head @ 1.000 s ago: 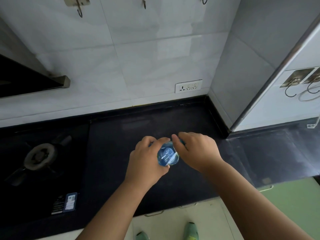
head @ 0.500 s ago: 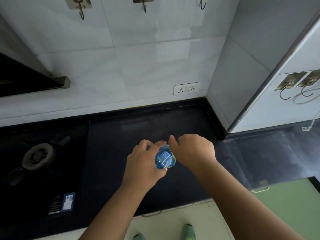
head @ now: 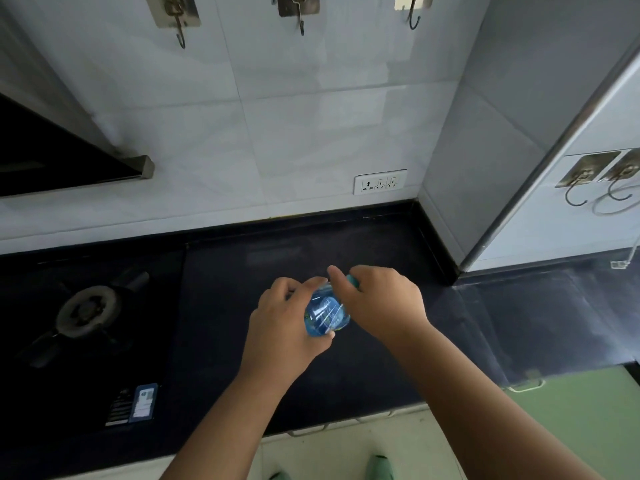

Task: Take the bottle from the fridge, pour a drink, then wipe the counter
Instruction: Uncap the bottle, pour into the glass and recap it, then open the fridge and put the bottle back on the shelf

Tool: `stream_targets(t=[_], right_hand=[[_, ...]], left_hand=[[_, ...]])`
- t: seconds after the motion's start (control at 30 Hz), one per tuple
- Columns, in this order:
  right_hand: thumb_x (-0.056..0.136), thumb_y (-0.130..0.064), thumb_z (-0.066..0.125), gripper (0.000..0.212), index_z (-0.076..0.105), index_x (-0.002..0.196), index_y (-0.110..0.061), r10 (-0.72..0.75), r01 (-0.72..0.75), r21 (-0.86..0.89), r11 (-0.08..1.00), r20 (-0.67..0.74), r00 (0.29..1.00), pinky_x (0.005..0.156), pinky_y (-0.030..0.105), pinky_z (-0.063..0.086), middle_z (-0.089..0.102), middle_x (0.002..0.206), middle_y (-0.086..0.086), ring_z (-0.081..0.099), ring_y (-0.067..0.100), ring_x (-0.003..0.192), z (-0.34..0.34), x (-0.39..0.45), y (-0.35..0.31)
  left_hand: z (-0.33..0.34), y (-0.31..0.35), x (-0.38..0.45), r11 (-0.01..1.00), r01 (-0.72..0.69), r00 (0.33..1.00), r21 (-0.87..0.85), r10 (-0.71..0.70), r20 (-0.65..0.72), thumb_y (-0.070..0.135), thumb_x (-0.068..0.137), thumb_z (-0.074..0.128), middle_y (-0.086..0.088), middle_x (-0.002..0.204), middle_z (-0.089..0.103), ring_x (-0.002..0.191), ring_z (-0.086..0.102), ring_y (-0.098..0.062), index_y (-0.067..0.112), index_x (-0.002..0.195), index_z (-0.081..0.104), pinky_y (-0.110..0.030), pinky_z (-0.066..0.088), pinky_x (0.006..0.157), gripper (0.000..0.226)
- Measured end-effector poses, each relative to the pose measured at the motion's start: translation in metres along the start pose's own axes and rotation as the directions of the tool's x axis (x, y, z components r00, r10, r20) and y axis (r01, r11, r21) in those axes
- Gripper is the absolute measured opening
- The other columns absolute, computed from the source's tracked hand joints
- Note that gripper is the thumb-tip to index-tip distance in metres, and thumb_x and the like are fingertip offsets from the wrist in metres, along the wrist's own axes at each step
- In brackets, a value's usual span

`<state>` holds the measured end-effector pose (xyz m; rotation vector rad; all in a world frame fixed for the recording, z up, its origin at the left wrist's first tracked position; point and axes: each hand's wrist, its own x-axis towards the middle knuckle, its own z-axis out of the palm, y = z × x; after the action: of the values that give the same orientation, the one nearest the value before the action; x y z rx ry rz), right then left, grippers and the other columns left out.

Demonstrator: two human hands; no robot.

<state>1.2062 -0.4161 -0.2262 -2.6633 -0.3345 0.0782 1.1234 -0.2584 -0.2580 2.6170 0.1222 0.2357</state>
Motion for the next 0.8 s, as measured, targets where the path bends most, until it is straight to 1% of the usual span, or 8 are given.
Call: stream_targets(t=[0.07,0.2,0.27,0.37,0.5,0.57,0.7,0.8], right_hand=[[0.088,-0.086,0.038,0.077,0.055,0.074,-0.012,0.001,-0.047,0.31,0.95,0.145,0.989,0.055,0.031,0.039,0.053,0.06,-0.006,0.048,0.011,0.055,-0.003,-0.003,0.004],[0.084,-0.089,0.035,0.079,0.067,0.086,-0.016,0.057,-0.285,0.72,0.632,0.324,0.944,0.075,0.034,0.051,0.071,0.081,-0.007,0.063,0.01,0.075,0.003,-0.001,0.014],[0.093,-0.079,0.04,0.064,0.072,0.099,-0.024,0.119,-0.405,0.746,0.529,0.407,0.906,0.086,0.039,0.056,0.077,0.104,-0.005,0.07,0.016,0.093,0.01,0.003,0.019],[0.091,-0.073,0.054,0.062,0.067,0.128,-0.025,0.096,-0.541,0.713,0.446,0.562,0.821,0.104,0.042,0.051,0.07,0.131,-0.003,0.066,0.021,0.119,0.011,-0.001,0.022],[0.1,-0.035,0.053,0.044,0.064,0.136,-0.012,-0.204,-0.595,0.785,0.176,0.62,0.758,0.112,0.048,0.047,0.068,0.135,0.017,0.064,0.035,0.127,0.001,-0.017,0.017],[0.095,-0.021,0.052,0.054,0.053,0.147,-0.006,-0.331,-0.627,0.776,0.069,0.61,0.72,0.12,0.053,0.037,0.058,0.145,0.026,0.05,0.045,0.14,-0.002,-0.022,0.013],[0.09,-0.01,0.049,0.062,0.048,0.152,-0.004,-0.454,-0.62,0.783,0.043,0.568,0.686,0.125,0.053,0.029,0.047,0.154,0.029,0.036,0.048,0.148,-0.001,-0.025,-0.002],[0.089,-0.009,0.051,0.06,0.053,0.149,-0.006,-0.493,-0.612,0.787,0.075,0.563,0.664,0.12,0.047,0.039,0.048,0.153,0.028,0.048,0.041,0.139,0.004,-0.028,-0.014]], left_hand=[[-0.012,-0.003,0.002,0.998,-0.017,1.0,-0.059,0.017,0.001,0.043,0.068,0.09,0.02,0.122,0.042,0.113,0.051,-0.005,0.051,0.144,0.045,-0.037,0.058,0.091,0.088],[-0.042,-0.008,0.007,0.949,0.024,0.998,-0.313,-0.041,-0.047,0.033,0.066,0.096,0.023,0.132,0.047,0.123,0.051,0.004,0.046,0.148,0.046,-0.01,0.044,0.099,0.097],[-0.06,-0.008,0.012,0.897,0.021,0.996,-0.441,-0.055,-0.065,0.032,0.065,0.098,0.024,0.136,0.053,0.126,0.051,0.008,0.044,0.146,0.05,-0.01,0.042,0.103,0.095],[-0.085,-0.008,0.016,0.797,0.019,1.0,-0.603,-0.026,-0.004,0.031,0.066,0.099,0.013,0.136,0.065,0.127,0.063,-0.013,0.043,0.142,0.055,-0.043,0.051,0.108,0.088],[-0.11,-0.005,0.016,0.679,0.007,0.999,-0.735,0.018,0.027,0.007,0.068,0.096,-0.001,0.131,0.07,0.121,0.068,-0.022,0.024,0.141,0.058,-0.05,0.055,0.103,0.084],[-0.118,-0.008,0.015,0.62,0.008,0.999,-0.784,0.032,0.035,0.0,0.069,0.093,-0.005,0.133,0.069,0.124,0.067,-0.025,0.019,0.142,0.058,-0.052,0.054,0.104,0.083],[-0.131,-0.022,0.014,0.608,0.044,0.995,-0.793,0.047,0.091,0.001,0.075,0.088,-0.009,0.136,0.067,0.127,0.065,-0.029,0.016,0.145,0.053,-0.056,0.052,0.106,0.08],[-0.141,-0.03,0.008,0.619,0.091,0.989,-0.78,0.039,0.146,0.004,0.079,0.087,-0.008,0.137,0.067,0.127,0.065,-0.028,0.018,0.147,0.05,-0.056,0.052,0.107,0.079]])
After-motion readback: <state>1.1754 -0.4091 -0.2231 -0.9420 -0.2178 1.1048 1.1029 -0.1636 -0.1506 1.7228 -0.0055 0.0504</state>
